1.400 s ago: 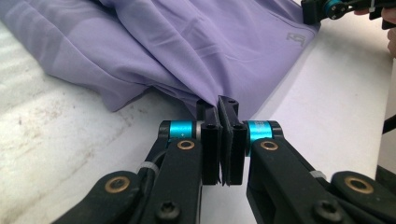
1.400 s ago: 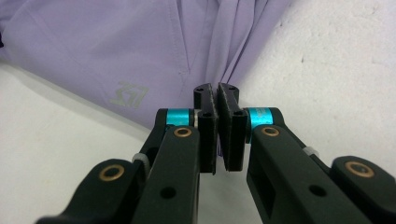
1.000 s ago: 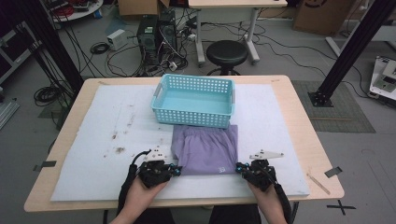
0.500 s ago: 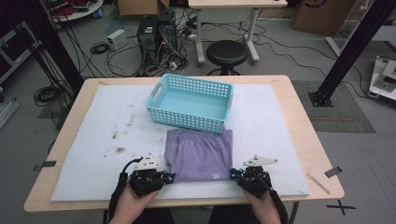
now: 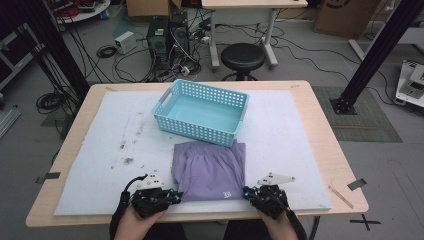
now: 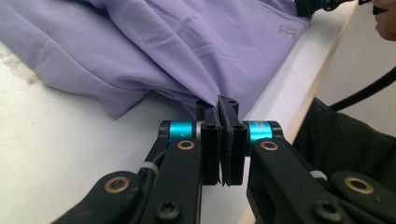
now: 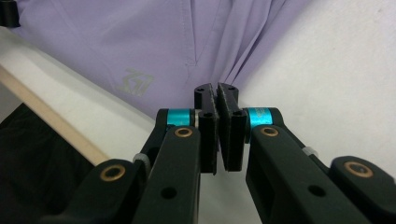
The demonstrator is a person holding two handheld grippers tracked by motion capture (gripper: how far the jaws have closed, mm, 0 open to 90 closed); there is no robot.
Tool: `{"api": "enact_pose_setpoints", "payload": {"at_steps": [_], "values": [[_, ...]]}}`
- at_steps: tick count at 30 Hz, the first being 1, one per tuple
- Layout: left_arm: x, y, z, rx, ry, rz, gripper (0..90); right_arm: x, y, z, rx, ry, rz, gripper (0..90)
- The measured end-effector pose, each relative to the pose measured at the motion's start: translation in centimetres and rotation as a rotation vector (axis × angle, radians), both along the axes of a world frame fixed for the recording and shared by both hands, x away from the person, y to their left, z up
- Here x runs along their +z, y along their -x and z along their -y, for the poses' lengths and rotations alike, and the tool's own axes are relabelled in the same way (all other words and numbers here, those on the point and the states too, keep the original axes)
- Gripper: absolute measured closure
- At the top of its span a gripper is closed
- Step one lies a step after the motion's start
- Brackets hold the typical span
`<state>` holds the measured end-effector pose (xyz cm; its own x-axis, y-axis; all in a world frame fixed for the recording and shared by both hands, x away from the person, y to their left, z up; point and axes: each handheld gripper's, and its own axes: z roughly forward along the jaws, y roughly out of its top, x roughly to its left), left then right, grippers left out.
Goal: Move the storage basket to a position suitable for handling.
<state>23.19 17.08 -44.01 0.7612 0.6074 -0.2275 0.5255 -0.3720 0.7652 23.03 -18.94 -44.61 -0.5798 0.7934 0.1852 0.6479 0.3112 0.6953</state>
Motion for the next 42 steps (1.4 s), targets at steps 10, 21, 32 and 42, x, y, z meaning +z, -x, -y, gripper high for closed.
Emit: {"api": "enact_pose_setpoints", "payload": {"at_steps": [10,21,32,42], "values": [[-0.2,1.0,-0.6,-0.010,-0.011,-0.003,87.5,-0.1,1.1,-0.4,0.017,-0.014,-0.007,87.8],[-0.3,1.1,-0.9,-0.017,-0.011,0.001,84.9,-0.2,1.7,-0.5,0.031,-0.006,0.010,85.4],[1.5,-1.4,-3.5,0.064,0.033,0.090,36.4,2.2,-0.5,0.2,-0.043,-0.027,0.164,55.9],[3.8,-6.6,-5.1,0.093,0.112,0.205,30.6,4.2,-5.4,-0.1,-0.066,-0.063,0.259,47.6]]}}
